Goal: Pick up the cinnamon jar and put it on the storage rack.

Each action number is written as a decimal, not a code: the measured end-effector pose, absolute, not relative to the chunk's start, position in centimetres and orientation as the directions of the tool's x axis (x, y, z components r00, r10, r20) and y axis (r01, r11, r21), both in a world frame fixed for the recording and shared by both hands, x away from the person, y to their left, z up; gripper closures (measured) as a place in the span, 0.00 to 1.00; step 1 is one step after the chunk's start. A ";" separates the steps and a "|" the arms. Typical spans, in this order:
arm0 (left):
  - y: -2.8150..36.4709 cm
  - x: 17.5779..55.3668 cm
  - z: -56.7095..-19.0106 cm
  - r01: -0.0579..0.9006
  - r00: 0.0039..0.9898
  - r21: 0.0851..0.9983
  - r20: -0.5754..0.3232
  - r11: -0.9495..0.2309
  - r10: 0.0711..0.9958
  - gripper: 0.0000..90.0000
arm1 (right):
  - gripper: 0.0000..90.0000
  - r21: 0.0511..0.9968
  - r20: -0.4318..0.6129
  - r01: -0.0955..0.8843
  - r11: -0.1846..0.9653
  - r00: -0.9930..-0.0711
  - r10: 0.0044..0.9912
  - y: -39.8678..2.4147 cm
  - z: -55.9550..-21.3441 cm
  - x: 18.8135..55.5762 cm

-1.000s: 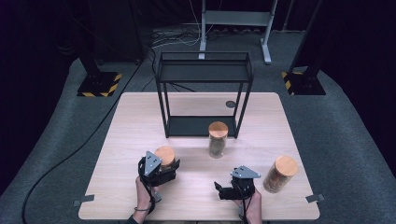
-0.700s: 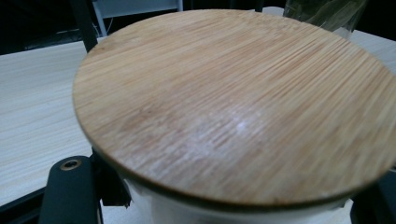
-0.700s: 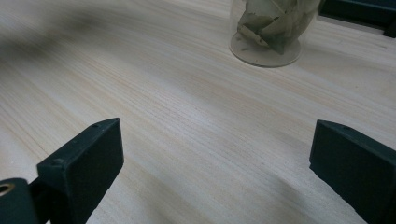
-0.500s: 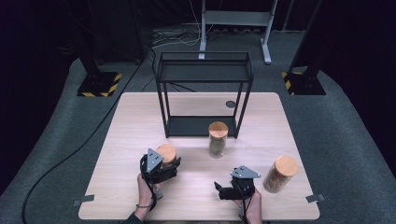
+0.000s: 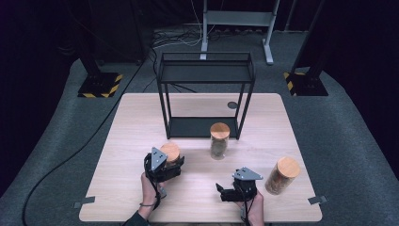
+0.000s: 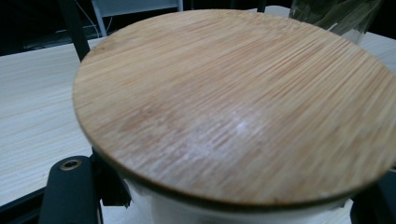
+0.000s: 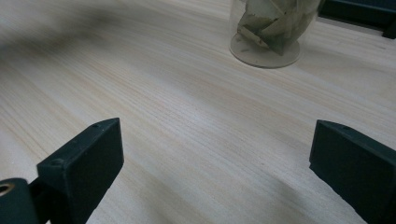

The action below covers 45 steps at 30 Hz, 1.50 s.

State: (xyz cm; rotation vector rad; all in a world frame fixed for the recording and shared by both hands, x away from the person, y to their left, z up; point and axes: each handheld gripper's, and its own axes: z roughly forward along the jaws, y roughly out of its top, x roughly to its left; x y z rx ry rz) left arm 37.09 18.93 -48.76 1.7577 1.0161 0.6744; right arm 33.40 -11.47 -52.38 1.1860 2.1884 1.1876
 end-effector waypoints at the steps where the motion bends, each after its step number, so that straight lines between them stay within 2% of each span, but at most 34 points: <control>1: 18.9 37.2 -48.8 0.335 0.502 0.922 -0.002 -0.192 0.865 0.28 | 0.03 0.819 0.059 0.496 0.287 -0.571 0.819 -11.5 -52.4 33.4; 45: 18.1 40.5 -49.3 0.361 0.487 0.912 -0.004 -0.196 0.874 0.28 | 0.03 0.820 0.059 0.496 0.286 -0.569 0.820 -11.5 -52.4 33.4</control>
